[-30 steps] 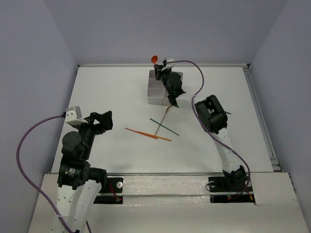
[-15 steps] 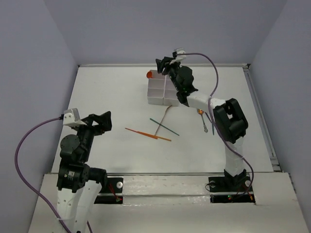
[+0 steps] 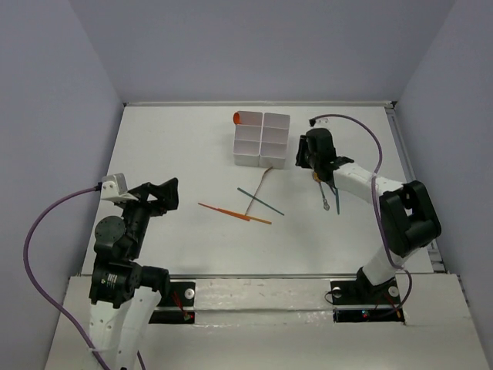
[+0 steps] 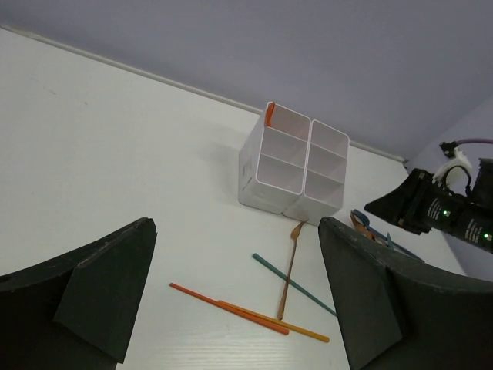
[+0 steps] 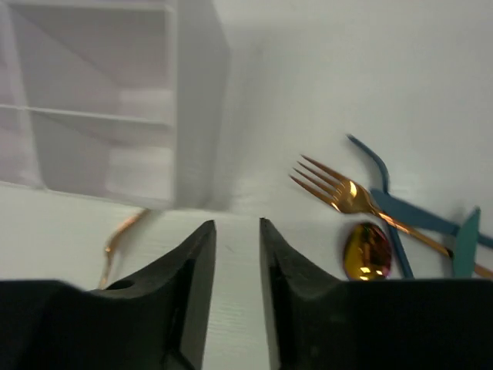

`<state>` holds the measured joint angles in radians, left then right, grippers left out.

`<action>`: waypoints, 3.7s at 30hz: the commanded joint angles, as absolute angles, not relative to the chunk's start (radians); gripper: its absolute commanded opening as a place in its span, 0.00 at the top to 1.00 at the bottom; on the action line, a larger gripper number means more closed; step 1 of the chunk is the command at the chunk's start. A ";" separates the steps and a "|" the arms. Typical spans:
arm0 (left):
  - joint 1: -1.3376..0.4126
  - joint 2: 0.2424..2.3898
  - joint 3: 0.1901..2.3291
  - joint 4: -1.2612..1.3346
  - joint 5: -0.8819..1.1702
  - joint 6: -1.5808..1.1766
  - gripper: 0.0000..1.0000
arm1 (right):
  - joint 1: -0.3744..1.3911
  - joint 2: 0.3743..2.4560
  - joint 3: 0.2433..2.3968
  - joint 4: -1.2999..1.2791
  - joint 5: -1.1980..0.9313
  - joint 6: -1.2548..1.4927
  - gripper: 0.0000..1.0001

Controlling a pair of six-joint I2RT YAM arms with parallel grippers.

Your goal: Sort the eating utensils into containers

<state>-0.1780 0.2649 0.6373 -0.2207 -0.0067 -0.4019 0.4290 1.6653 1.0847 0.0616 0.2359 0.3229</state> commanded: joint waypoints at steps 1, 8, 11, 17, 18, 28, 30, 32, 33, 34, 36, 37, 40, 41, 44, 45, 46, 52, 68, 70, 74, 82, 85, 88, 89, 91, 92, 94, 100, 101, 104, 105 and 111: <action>-0.190 0.255 0.641 -0.169 0.025 -0.393 0.01 | 0.347 1.612 1.002 -0.161 0.247 0.374 0.59; -0.219 0.252 0.641 -0.167 0.018 -0.393 0.01 | 0.275 1.629 0.924 -0.219 0.169 0.367 0.55; -0.229 0.249 0.641 -0.167 0.018 -0.393 0.01 | 0.264 1.628 0.925 -0.224 0.163 0.367 0.55; -0.229 0.236 0.641 -0.167 0.020 -0.393 0.01 | 0.244 1.675 0.960 -0.259 0.149 0.360 0.55; -0.229 0.236 0.641 -0.167 0.020 -0.393 0.01 | 0.244 1.681 0.965 -0.261 0.144 0.359 0.56; -0.238 0.224 0.641 -0.169 0.018 -0.394 0.01 | 0.244 1.782 1.048 -0.311 0.115 0.333 0.68; -0.238 0.224 0.641 -0.167 0.018 -0.394 0.01 | 0.244 1.787 1.045 -0.314 0.107 0.331 0.77; -0.238 0.224 0.641 -0.167 0.018 -0.394 0.01 | 0.244 1.764 1.029 -0.311 0.097 0.331 0.80; -0.238 0.224 0.641 -0.169 0.018 -0.394 0.01 | 0.244 1.764 1.029 -0.307 0.092 0.331 0.80; -0.238 0.224 0.641 -0.167 0.018 -0.394 0.01 | 0.244 1.741 1.016 -0.304 0.089 0.330 0.81; -0.238 0.224 0.641 -0.167 0.020 -0.394 0.01 | 0.244 1.711 1.008 -0.302 0.078 0.325 0.84; -0.238 0.224 0.640 -0.167 0.020 -0.394 0.01 | 0.255 1.703 1.008 -0.301 0.069 0.319 0.86; -0.238 0.224 0.640 -0.166 0.020 -0.394 0.01 | 0.255 1.680 1.008 -0.298 0.057 0.307 0.93; -0.238 0.225 0.640 -0.166 0.018 -0.394 0.01 | 0.265 1.663 1.011 -0.298 0.051 0.304 0.93; -0.238 0.229 0.641 -0.166 0.018 -0.394 0.01 | 0.276 1.614 1.011 -0.287 0.041 0.295 0.93; -0.238 0.229 0.643 -0.167 0.020 -0.393 0.01 | 0.288 1.580 1.009 -0.282 0.035 0.291 0.93; -0.238 0.232 0.643 -0.167 0.020 -0.394 0.01 | 0.288 1.580 1.009 -0.275 0.035 0.290 0.93; -0.238 0.244 0.641 -0.166 0.025 -0.394 0.01 | 0.330 1.463 1.008 -0.102 -0.107 0.298 0.93; -0.209 0.291 0.641 -0.164 0.046 -0.388 0.01 | 0.483 1.836 1.409 0.696 -0.121 0.233 0.93; -0.209 0.295 0.641 -0.163 0.052 -0.387 0.01 | 0.483 1.887 1.466 0.726 -0.112 0.222 0.93; -0.199 0.308 0.641 -0.163 0.055 -0.385 0.01 | 0.492 2.009 1.575 0.781 -0.086 0.189 0.93; -0.199 0.336 0.644 -0.163 0.069 -0.380 0.01 | 0.502 2.199 1.756 0.831 -0.069 0.138 0.93; -0.190 0.345 0.643 -0.164 0.071 -0.379 0.01 | 0.502 2.232 1.798 0.825 -0.066 0.115 0.93; -0.190 0.350 0.644 -0.163 0.074 -0.379 0.01 | 0.502 2.264 1.836 0.828 -0.049 0.098 0.93; -0.190 0.348 0.644 -0.164 0.074 -0.377 0.01 | 0.502 2.279 1.842 0.828 -0.041 0.092 0.93; -0.181 0.348 0.644 -0.164 0.074 -0.377 0.01 | 0.502 2.289 1.847 0.837 -0.029 0.069 0.93; -0.181 0.348 0.644 -0.163 0.074 -0.377 0.01 | 0.502 2.295 1.847 0.841 -0.017 0.060 0.93; -0.181 0.350 0.644 -0.161 0.075 -0.377 0.01 | 0.511 2.310 1.839 0.854 -0.009 0.040 0.93; -0.172 0.353 0.644 -0.160 0.080 -0.376 0.01 | 0.511 2.338 1.804 0.883 -0.006 0.040 0.93; -0.172 0.354 0.644 -0.161 0.083 -0.376 0.01 | 0.520 2.338 1.796 0.891 -0.005 0.035 0.93; -0.172 0.356 0.643 -0.163 0.081 -0.376 0.01 | 0.520 2.329 1.770 0.908 -0.008 0.022 0.91; -0.172 0.356 0.643 -0.161 0.081 -0.376 0.01 | 0.529 2.326 1.763 0.917 -0.006 0.015 0.85; -0.163 0.347 0.643 -0.160 0.081 -0.376 0.01 | 0.538 2.257 1.692 0.931 -0.008 -0.018 0.60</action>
<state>-0.1711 0.3458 0.6369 -0.2138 0.0715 -0.3935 0.5213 2.3322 1.7187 0.8440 -0.0219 0.0280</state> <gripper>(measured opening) 0.989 0.362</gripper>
